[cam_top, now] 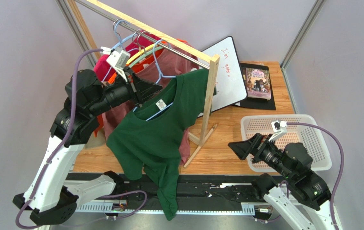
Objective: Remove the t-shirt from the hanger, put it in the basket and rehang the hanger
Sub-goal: Grab a hanger with a tshirt on it with the left arm
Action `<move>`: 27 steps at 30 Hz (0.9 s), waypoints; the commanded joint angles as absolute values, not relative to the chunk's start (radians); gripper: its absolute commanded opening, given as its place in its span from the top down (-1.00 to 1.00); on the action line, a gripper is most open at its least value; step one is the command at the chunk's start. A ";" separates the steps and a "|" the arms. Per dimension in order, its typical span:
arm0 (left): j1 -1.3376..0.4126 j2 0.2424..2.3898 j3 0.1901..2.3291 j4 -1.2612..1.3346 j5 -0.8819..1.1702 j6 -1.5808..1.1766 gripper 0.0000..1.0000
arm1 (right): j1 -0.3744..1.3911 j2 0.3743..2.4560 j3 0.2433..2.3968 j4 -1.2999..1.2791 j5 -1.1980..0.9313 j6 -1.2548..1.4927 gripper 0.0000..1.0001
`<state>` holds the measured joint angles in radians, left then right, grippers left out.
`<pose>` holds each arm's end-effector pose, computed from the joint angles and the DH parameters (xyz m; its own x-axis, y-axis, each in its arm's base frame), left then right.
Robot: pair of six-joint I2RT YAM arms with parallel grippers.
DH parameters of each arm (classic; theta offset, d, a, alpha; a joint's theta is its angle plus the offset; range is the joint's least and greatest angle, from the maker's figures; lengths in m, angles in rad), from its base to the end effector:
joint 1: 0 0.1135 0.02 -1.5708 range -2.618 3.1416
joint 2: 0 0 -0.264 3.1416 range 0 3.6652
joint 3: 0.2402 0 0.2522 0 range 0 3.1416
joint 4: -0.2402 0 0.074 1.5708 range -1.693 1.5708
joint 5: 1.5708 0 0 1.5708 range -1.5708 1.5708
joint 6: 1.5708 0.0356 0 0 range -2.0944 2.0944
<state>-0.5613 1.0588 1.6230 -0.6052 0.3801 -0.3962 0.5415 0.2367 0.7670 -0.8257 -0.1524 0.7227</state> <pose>0.1390 -0.1030 0.5209 -0.3439 -0.2071 -0.9159 0.7321 0.5516 -0.3996 0.0390 0.0298 0.3193 -0.6064 0.3982 -0.6883 -0.3104 0.6784 0.6659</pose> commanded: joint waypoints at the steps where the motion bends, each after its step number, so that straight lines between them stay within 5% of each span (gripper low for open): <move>1: -0.566 1.003 1.543 -0.379 0.419 -0.452 1.00 | 0.538 0.282 0.795 -0.801 -0.150 0.677 -0.98; 12: -0.566 0.923 1.178 0.254 0.290 -0.657 1.00 | 0.540 0.350 0.811 -0.792 -0.143 0.638 -0.98; 27: -0.565 0.888 1.077 0.497 0.219 -0.727 1.00 | 0.538 0.403 0.632 -0.557 -0.288 0.677 -1.00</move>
